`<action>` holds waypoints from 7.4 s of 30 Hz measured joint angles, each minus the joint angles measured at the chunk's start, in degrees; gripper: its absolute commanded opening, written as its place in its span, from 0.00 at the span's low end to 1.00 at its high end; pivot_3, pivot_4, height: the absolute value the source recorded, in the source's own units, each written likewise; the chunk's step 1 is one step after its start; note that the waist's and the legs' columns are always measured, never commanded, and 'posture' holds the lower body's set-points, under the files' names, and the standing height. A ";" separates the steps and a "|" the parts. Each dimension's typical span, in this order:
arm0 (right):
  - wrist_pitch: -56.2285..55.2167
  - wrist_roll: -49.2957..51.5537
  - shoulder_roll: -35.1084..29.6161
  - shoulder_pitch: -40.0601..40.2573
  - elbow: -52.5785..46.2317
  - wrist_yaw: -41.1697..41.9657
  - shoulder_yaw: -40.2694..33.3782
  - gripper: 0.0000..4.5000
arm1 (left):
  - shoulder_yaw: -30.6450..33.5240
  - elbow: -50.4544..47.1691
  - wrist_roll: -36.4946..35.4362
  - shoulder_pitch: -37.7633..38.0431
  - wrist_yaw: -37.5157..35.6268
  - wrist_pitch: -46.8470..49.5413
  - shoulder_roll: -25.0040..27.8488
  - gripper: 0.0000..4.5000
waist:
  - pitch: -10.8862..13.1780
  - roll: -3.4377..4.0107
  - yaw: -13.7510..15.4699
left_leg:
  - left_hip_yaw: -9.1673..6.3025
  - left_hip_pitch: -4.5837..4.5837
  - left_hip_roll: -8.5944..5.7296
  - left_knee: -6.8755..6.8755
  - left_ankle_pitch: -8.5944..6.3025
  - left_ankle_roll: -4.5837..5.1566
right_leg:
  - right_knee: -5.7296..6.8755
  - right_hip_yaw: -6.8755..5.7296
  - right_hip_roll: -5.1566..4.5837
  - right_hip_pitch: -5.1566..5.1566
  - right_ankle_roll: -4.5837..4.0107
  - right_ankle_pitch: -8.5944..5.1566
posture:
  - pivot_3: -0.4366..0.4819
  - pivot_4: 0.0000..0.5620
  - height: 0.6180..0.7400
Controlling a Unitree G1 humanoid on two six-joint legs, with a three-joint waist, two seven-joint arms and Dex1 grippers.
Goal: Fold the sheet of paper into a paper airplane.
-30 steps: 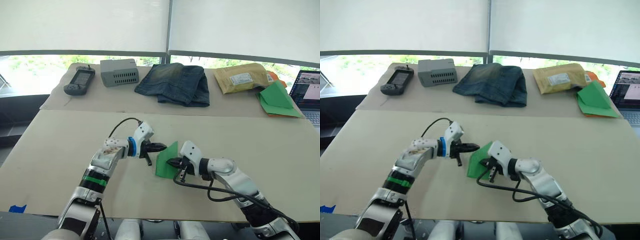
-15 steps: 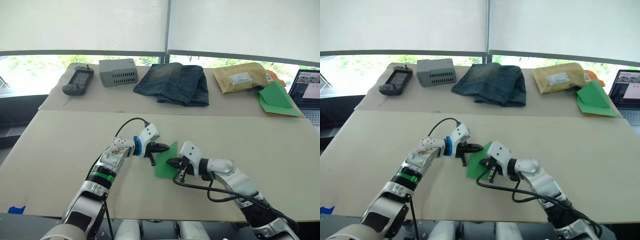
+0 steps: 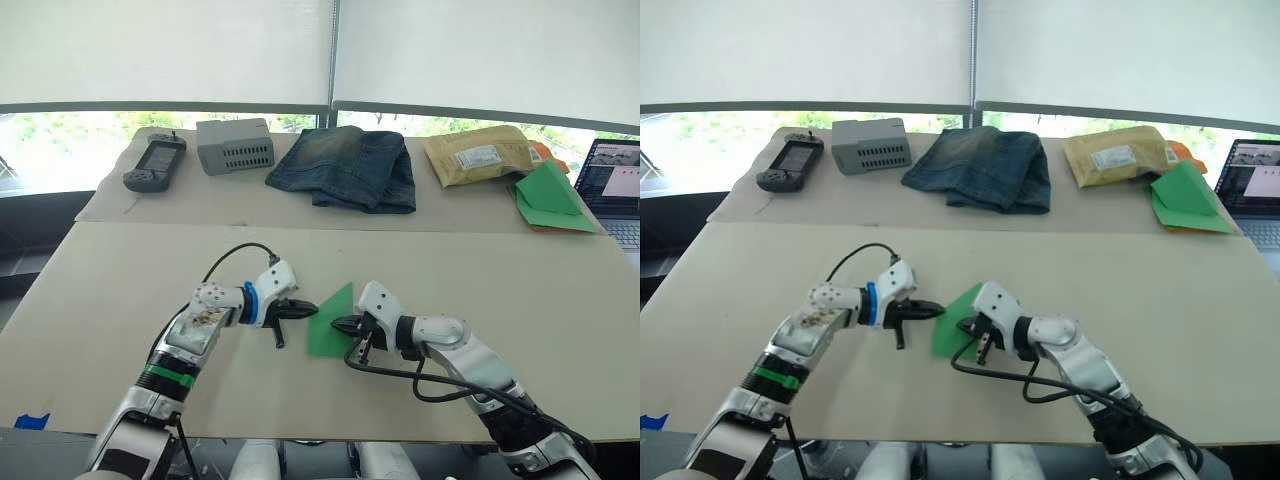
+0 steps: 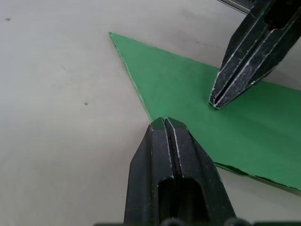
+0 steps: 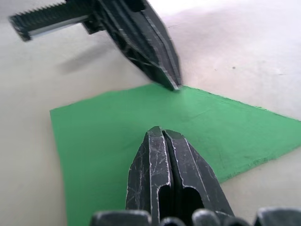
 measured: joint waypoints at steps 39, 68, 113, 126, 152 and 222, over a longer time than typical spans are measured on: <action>8.85 2.26 -21.68 4.07 -24.00 3.06 -13.44 0.59 | 4.33 -8.90 -20.18 -12.34 15.27 46.58 -1.28 0.63 | 0.81 -0.26 1.48 | 0.05 -1.56 -0.17 0.25 0.01 0.00 | 0.23 0.03 0.00 -1.49 0.16 0.28 | 0.48 0.27 0.95; 8.68 13.81 -19.81 4.66 -26.06 6.67 -18.04 0.60 | 35.97 -5.86 -21.68 -12.85 42.56 66.05 -26.24 0.01 | 0.82 -0.28 1.65 | -0.09 -1.32 -0.21 0.78 0.01 0.00 | 0.23 -0.02 -0.02 -0.96 0.41 0.46 | 0.48 0.27 0.95; 12.63 3.81 2.55 2.89 -19.57 -11.45 -0.38 0.85 | 14.96 -15.63 -36.26 -0.25 15.49 37.85 25.03 1.00 | 0.94 -0.41 0.54 | -0.04 -1.28 -0.16 0.23 0.43 -0.79 | 0.23 -0.06 -0.05 -1.24 -0.39 0.57 | 0.48 0.27 0.95; 9.38 -5.19 10.13 -0.81 -10.59 -19.15 2.76 0.87 | 10.94 -13.30 -24.57 2.25 6.89 26.49 26.61 1.00 | 0.95 -0.43 0.62 | 0.00 -1.65 -0.09 0.22 0.43 -0.75 | 0.37 -0.05 0.04 -1.67 -0.18 0.64 | 0.48 0.27 0.95; -41.00 -5.96 -15.68 -17.57 9.11 21.25 1.08 0.01 | 11.44 -12.35 -19.17 5.88 -1.22 17.40 23.77 1.00 | 0.99 -0.44 0.07 | 0.01 -1.54 -0.09 0.51 0.44 -0.73 | 0.94 -0.03 0.06 -1.67 0.04 0.33 | 0.48 0.27 0.95; -0.97 -6.32 -15.39 5.22 -21.88 -0.63 -7.33 1.00 | -3.46 12.34 2.25 -9.21 -3.30 -9.90 -1.81 0.00 | 1.00 -0.39 1.47 | -0.05 -0.97 -0.15 0.71 0.41 -0.68 | 1.02 -0.04 0.07 -0.99 0.22 0.22 | 0.48 0.27 0.95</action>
